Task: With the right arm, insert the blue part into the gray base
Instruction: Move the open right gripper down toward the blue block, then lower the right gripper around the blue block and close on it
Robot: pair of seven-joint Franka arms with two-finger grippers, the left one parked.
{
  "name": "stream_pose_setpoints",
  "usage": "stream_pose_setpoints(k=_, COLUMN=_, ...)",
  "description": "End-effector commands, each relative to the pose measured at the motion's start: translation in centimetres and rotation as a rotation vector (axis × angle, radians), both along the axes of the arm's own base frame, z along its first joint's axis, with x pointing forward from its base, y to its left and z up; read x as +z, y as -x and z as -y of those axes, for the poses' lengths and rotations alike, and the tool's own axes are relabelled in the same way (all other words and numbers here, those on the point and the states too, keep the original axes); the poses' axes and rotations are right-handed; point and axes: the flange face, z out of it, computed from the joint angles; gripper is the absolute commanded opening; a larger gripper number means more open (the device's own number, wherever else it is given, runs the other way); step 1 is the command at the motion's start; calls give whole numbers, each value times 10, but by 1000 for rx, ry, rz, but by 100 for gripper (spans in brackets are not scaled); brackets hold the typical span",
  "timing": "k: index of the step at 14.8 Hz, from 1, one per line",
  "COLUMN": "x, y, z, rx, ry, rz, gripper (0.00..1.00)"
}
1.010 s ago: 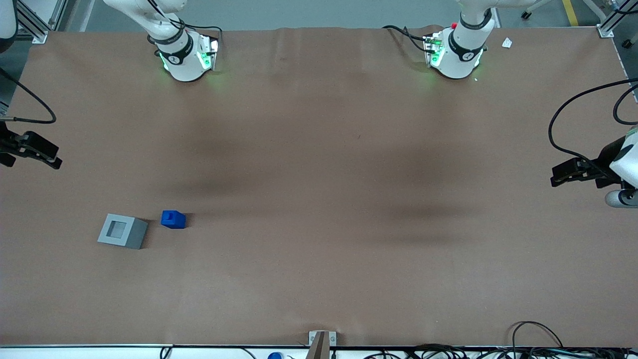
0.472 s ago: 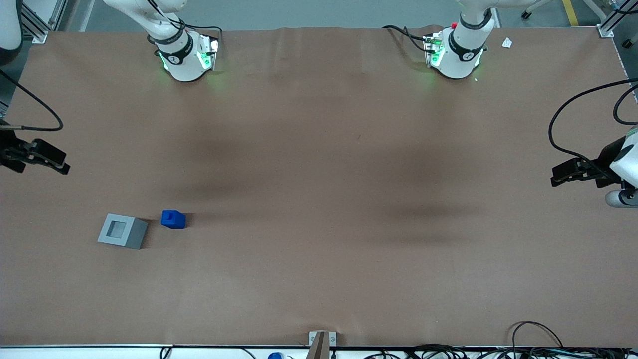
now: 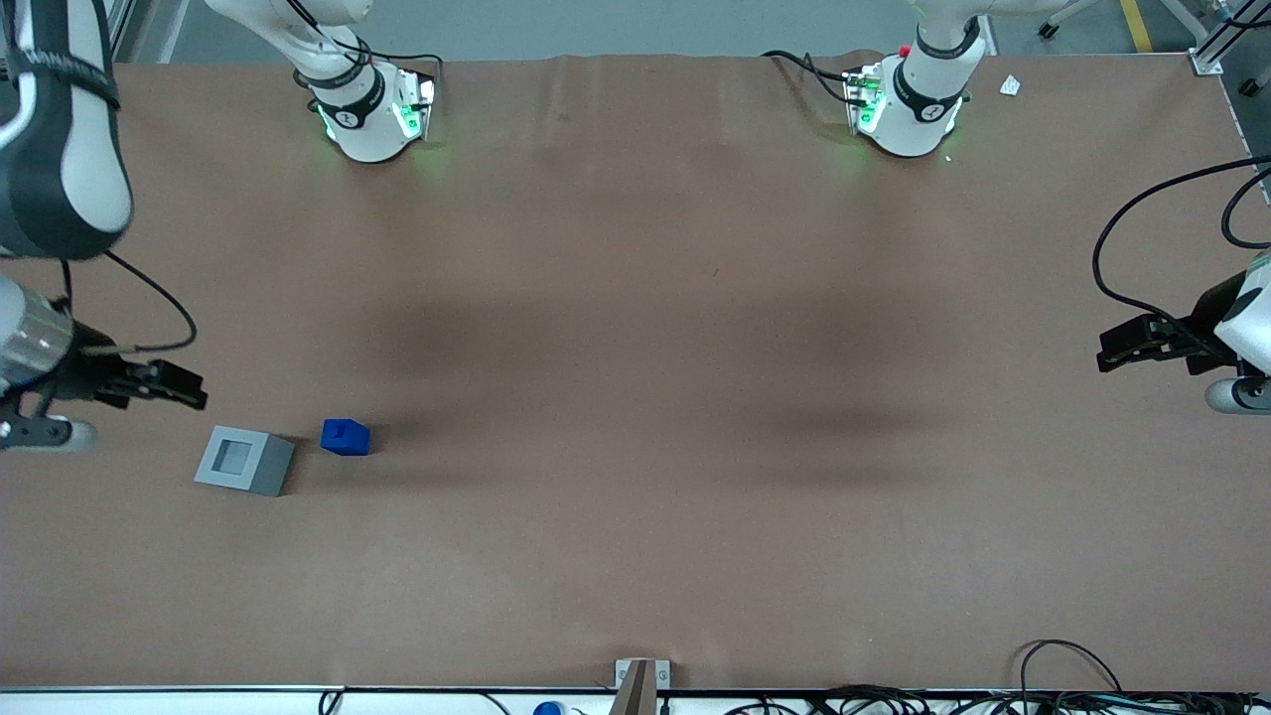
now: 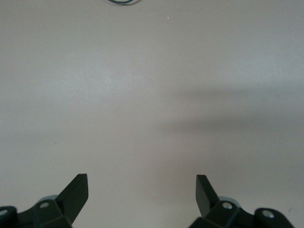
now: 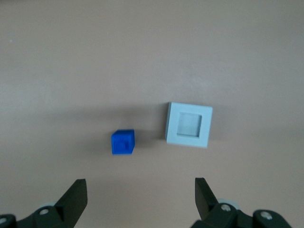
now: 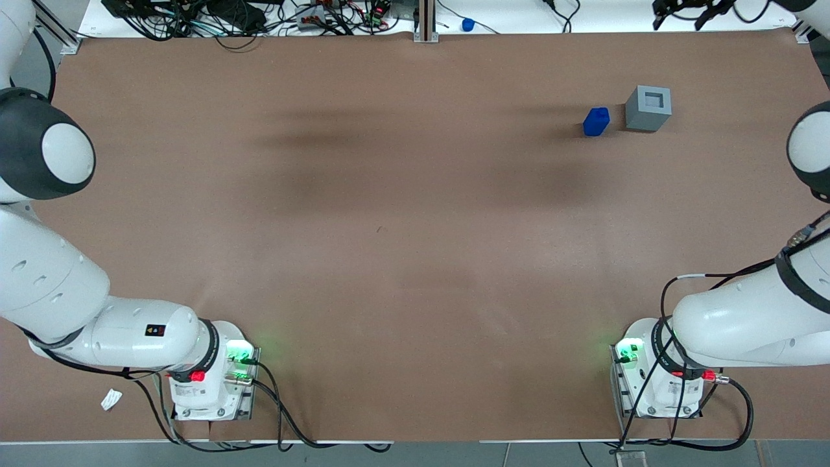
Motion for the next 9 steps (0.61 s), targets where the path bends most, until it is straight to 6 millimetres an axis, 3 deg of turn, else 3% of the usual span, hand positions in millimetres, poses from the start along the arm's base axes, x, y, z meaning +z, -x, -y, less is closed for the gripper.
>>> stream_pose_setpoints(k=1, x=-66, y=-22, z=-12, rx=3, ry=-16, rz=-35, gripper=100)
stream_pose_setpoints(k=3, x=-118, y=-34, z=-12, rx=-22, ry=-20, rz=-43, gripper=100)
stream_pose_setpoints(k=6, x=-174, y=-41, z=-28, rx=-71, ry=-13, rz=-75, gripper=100)
stream_pose_setpoints(k=9, x=-205, y=-44, z=-44, rx=-87, ry=-12, rz=-79, gripper=100)
